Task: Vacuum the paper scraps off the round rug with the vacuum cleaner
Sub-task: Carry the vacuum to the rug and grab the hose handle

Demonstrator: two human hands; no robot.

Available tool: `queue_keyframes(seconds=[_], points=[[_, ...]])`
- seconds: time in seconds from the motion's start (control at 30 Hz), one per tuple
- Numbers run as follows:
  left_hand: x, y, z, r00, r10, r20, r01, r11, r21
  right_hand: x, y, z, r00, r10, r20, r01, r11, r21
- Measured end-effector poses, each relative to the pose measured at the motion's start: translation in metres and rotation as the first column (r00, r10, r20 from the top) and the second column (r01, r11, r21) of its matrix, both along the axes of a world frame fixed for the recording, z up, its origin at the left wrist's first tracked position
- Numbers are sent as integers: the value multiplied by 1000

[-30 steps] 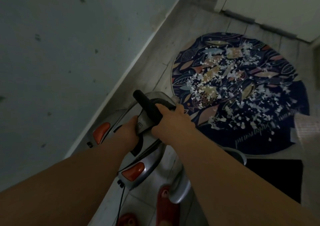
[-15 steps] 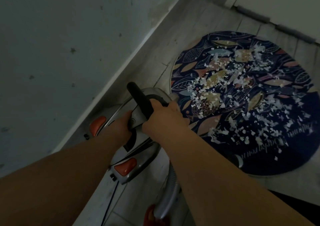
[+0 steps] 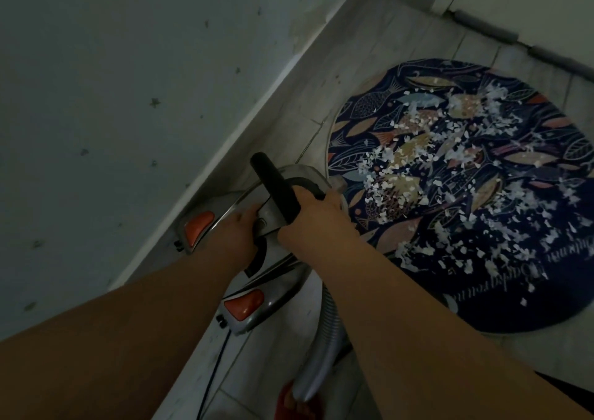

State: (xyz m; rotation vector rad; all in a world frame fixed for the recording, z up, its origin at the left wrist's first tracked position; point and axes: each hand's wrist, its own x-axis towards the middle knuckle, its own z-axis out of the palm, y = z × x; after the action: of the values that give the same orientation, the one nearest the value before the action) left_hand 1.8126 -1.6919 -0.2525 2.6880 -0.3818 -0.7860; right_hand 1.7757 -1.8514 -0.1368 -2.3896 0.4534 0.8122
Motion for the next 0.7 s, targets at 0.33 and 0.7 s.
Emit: queue_keyframes(seconds=[0.33,0.7], points=[[-24,-22,67,994,27,-102,-40,992,-120,-22,-7,15,984,110,138,-91,986,-136],[-22,-13,92,982,148,-120,-169,967,-191,-1,-14,48,902,344,261,-235,898,-372]])
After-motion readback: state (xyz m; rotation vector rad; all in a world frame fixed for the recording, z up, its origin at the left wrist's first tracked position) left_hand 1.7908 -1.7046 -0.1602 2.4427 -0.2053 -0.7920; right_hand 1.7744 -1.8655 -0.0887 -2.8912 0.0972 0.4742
